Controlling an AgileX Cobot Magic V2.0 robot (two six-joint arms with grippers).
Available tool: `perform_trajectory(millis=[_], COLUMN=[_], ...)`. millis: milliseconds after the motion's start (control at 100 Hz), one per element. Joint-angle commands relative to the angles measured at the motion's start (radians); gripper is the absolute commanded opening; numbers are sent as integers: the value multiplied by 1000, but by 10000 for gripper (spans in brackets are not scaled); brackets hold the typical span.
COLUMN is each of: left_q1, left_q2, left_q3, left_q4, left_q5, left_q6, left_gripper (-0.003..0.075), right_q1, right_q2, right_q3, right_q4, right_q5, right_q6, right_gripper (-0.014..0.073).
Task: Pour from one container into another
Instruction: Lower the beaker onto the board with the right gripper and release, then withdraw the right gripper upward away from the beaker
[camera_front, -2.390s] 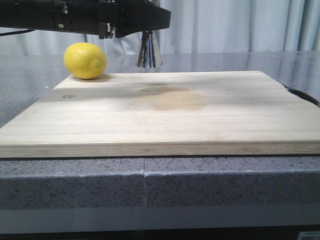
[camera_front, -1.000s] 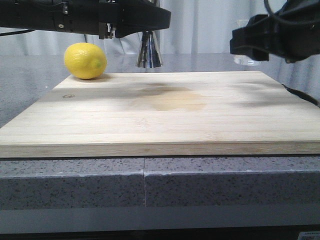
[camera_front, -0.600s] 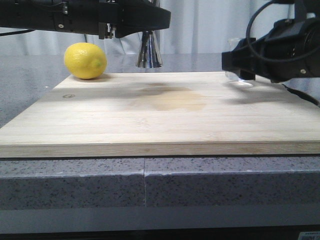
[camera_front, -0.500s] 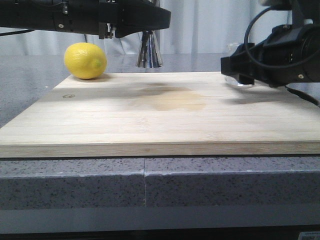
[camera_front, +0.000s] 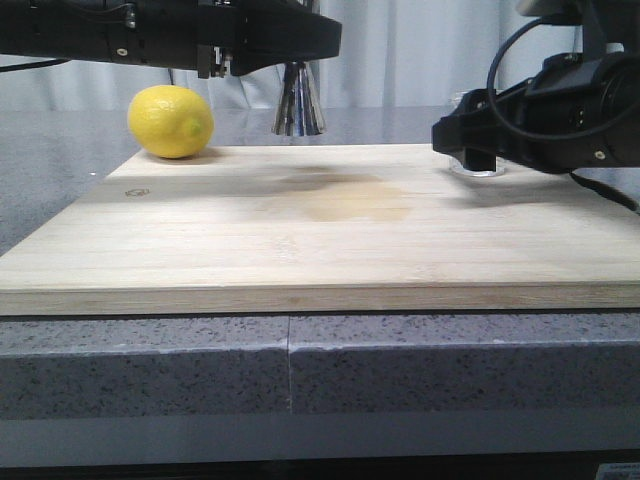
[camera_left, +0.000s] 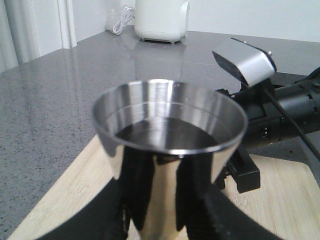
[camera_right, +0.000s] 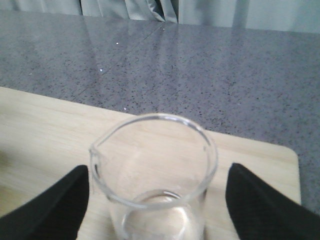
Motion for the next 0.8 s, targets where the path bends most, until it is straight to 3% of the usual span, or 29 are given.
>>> perform_trajectory(millis=[0,190,360,620,790], left_q1=[-11,-11,-11,-11,-11], left_q2=[-61,-61,-61,-61,-61], left_q3=[-31,-31,-31,-31,-31], left_q4=[-91,-91,-91,-91,-91], left_q5=[111,111,111,111,111], left_q6=[-5,-5,-5,-5,-5], left_gripper=[206,206,206,206,206], right_q1=[-6,21,45,45,45], right_q2=[-93,-277,-464,-652,-722], right_q3=[-22,-22,-51,-129,-154], right_q4=[3,-16,3,1,-16], right_q5=[-24,268,691,1145,1279], right_q6=[0,52,98,91,91], right_gripper=[577,588,588,588,588])
